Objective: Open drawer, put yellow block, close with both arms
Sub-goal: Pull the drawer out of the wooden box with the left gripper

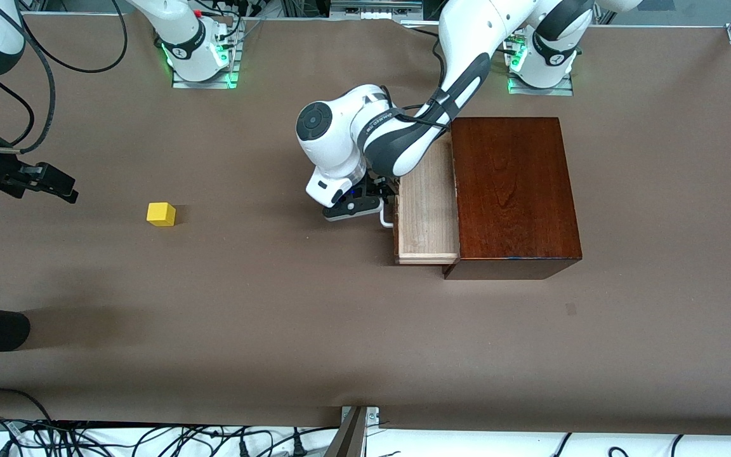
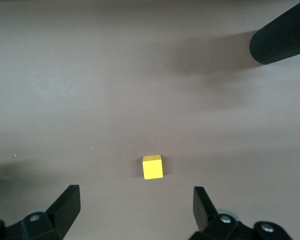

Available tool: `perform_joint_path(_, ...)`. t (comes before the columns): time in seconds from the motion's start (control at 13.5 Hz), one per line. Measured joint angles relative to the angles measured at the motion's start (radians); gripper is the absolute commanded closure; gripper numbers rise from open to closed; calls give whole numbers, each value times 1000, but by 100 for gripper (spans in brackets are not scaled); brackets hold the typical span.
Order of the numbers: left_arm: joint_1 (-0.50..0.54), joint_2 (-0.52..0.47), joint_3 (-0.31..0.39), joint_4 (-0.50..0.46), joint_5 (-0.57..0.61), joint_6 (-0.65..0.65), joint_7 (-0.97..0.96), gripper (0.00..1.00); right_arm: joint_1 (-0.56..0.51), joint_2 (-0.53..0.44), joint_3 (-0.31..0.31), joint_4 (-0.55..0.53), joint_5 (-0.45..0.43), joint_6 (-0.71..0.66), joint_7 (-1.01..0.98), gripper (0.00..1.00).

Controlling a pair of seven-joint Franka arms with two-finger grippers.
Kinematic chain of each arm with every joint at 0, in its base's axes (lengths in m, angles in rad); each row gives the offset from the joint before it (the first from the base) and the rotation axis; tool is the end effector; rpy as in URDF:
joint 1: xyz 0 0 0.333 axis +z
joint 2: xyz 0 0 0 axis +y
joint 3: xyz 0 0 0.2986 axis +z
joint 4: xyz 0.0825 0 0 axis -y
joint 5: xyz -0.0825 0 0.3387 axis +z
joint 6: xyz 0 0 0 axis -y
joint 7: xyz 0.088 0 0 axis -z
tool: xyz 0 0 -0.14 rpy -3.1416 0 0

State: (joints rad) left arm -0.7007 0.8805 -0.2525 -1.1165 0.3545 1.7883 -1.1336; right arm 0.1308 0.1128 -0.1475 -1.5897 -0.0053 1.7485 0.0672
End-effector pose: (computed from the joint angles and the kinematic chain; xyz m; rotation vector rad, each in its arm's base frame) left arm 0.4655 -0.5054 0.2505 -2.9057 -0.2073 -0.0364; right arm 0.5563 -0.0063 0.5226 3.1175 -0.1275 0.0745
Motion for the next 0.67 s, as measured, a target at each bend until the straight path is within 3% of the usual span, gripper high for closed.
perform_joint_path(0.67, -12, 4, -13, 58, -42, 20, -5, 0, 0, 1, 0, 0, 0, -2, 0, 0)
